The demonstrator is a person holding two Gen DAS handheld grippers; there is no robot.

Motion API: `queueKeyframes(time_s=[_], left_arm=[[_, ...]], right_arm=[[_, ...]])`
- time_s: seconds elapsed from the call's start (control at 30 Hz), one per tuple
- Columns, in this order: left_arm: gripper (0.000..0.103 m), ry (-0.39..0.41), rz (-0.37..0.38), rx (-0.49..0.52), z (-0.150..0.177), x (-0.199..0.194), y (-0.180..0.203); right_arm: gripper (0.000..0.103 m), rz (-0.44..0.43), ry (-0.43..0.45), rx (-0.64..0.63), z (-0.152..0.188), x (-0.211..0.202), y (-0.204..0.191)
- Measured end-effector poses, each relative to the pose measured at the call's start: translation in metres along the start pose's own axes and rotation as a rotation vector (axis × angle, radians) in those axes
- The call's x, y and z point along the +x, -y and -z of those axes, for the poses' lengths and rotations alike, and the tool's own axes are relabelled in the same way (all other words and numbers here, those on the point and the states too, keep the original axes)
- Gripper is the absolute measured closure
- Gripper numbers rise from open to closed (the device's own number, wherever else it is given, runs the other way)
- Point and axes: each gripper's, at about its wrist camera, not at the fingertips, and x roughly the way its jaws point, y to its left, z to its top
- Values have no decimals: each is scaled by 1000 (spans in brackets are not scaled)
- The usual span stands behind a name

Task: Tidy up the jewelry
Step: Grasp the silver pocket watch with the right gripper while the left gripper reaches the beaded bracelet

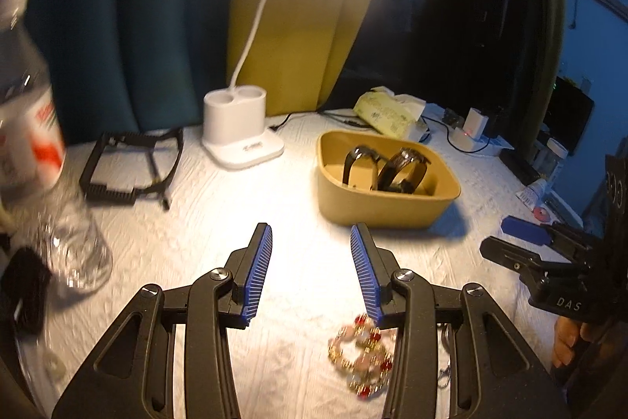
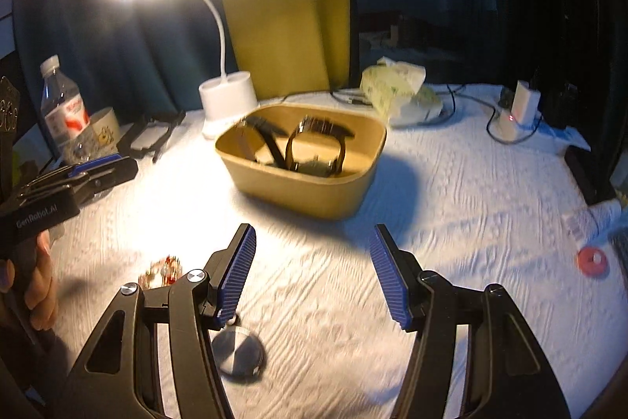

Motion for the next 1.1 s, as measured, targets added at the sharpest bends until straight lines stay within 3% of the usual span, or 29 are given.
queueKeyframes(time_s=[0.6,0.7,0.77,1.1], left_arm=[[59,-64,0,-40,42,-16,-17],[59,-75,1,-47,46,-16,-18],[59,-85,2,-47,47,-15,-17],[59,-134,36,3,52,-9,2]], right_arm=[[43,-40,-174,-83,53,15,-44],[45,-26,-175,-124,55,16,-51],[63,-14,-169,-141,55,15,-52],[63,-66,-128,-115,53,5,-44]])
